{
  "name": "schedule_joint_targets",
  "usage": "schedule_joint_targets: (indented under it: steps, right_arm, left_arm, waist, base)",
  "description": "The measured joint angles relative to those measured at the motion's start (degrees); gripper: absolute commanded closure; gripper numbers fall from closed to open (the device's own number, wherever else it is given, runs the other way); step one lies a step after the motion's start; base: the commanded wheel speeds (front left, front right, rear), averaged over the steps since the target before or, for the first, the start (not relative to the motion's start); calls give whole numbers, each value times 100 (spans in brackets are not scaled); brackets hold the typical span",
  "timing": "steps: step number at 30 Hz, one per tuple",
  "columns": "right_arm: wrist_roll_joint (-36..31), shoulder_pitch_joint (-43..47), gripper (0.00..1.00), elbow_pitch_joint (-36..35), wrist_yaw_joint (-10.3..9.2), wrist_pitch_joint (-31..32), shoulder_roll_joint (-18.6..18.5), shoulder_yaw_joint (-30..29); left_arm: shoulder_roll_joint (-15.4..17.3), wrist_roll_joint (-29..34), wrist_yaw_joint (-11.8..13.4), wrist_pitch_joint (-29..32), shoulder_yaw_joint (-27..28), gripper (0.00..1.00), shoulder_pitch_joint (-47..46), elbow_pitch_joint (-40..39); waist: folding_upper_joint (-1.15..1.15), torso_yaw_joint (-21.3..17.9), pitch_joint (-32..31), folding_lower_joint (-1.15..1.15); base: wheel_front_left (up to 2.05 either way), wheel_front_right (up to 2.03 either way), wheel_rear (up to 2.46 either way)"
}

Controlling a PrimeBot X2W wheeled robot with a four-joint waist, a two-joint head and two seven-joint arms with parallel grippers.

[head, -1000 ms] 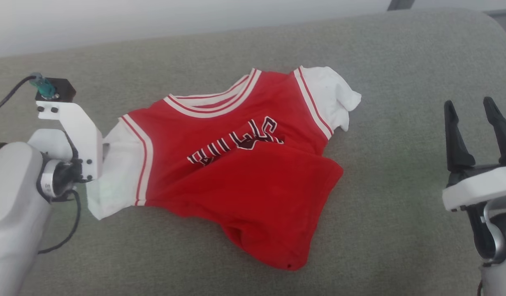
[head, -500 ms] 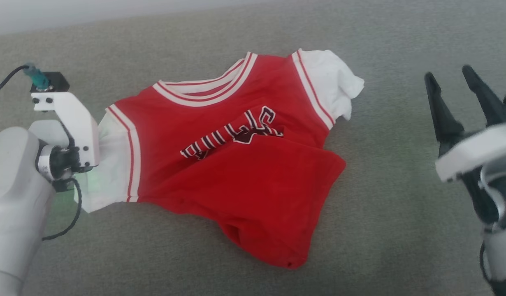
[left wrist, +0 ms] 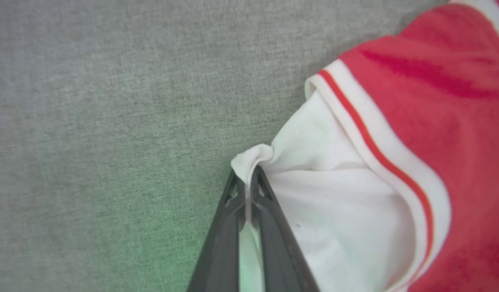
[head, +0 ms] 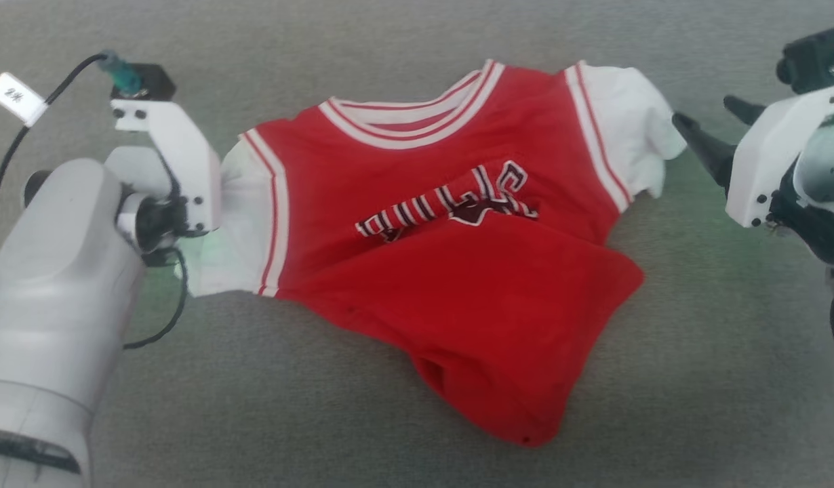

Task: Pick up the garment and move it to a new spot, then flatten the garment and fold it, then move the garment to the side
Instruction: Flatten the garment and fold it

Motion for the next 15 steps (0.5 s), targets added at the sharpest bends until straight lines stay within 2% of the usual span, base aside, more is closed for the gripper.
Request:
schedule_joint_targets:
  steps: [6, 11, 12, 13, 15]
  right_arm:
    - [367, -553, 0, 862, 0, 604, -154, 568]
    - [549, -980, 0, 1503, 0, 744, -94, 858]
    - [549, -980, 63, 1503, 0, 744, -94, 858]
    - [613, -1052, 100, 1607, -2, 803, -71, 907]
    - [666, -1177, 100, 1719, -1, 838, -68, 1061]
  left_arm:
    - [-235, 0, -152, -207, -47, 100, -297, 233]
    - [-386, 0, -261, -377, -77, 100, -502, 430]
    - [-386, 0, -261, -377, -77, 100, -502, 430]
    - [-408, -8, -283, -402, -79, 100, -541, 479]
    - [-443, -8, -312, -452, -92, 100, -588, 570]
  waist:
    - [0, 258, 194, 0]
    - [0, 408, 352, 0]
    - [0, 408, 352, 0]
    - [0, 428, 371, 0]
    - [0, 453, 394, 0]
  base:
    - [0, 0, 0]
    - [0, 0, 0]
    - [0, 0, 0]
    - [0, 0, 0]
    - [0, 0, 0]
